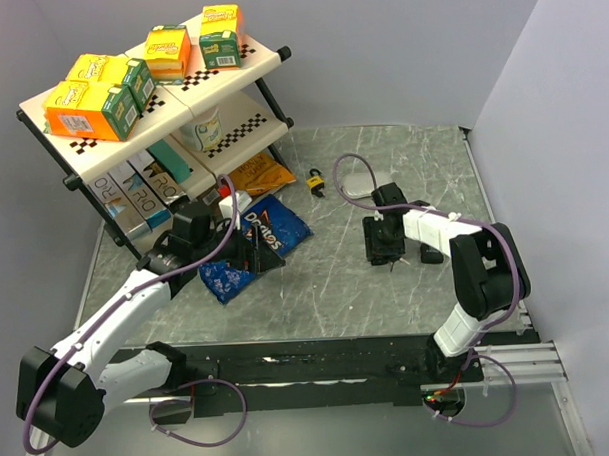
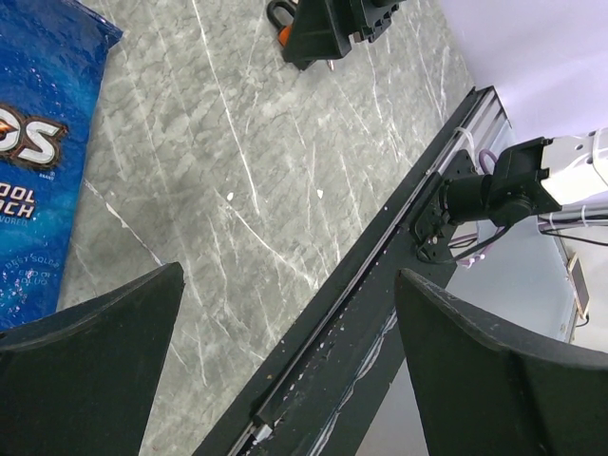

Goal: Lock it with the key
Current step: Place the lock at the center of the board.

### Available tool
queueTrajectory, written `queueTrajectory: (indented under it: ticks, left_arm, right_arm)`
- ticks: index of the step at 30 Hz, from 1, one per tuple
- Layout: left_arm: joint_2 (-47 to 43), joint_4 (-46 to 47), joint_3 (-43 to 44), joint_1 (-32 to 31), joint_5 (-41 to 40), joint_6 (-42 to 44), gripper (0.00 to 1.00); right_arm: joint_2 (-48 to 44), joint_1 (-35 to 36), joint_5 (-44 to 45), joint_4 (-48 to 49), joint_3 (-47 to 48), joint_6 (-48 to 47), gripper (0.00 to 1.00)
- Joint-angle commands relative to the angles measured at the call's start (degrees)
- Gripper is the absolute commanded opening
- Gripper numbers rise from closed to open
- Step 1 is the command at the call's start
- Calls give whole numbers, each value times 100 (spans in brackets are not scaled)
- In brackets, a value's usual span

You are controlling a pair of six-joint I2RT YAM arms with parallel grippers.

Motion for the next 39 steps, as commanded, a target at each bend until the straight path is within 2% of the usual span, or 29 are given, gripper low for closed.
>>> queueTrajectory:
  ticks: [1,2,3,14,21,25,29,33,39]
  left_arm:
    - [17,49,336,24,70,49,96]
    - [9,32,362,24,79,75,96]
    - [9,31,371,24,96,76,96]
    - [-123,-83,450,24,237,172,96]
    - [-44,-461,722,147,878,533,96]
    - [-219,-146,618,288,1125,340,96]
    - [-404,40,468,455,1257,164,96]
    - [-448,-65,459,578,1187,234,96]
    - [-554,-170,362,719,1151,321,96]
  right_arm:
    - [-432,-49,124,-126,161,67,69]
    - [-476,-58,115,-135,162,76,74]
    - [-494,-58,115,-135,179,85,74]
    - [-906,-49,-675,-284,697,-125,74]
    - [-767,-58,-1501,-275,1812,-1267,82]
    - [13,-41,-1792,-486,2700,-1944,83]
    - [937,-49,-2064,-715,3937,-1910,82]
    - [1771,108,-2056,-636,4564,-1971,74]
    - [2563,355,-1784,-584,5206,-1946,71]
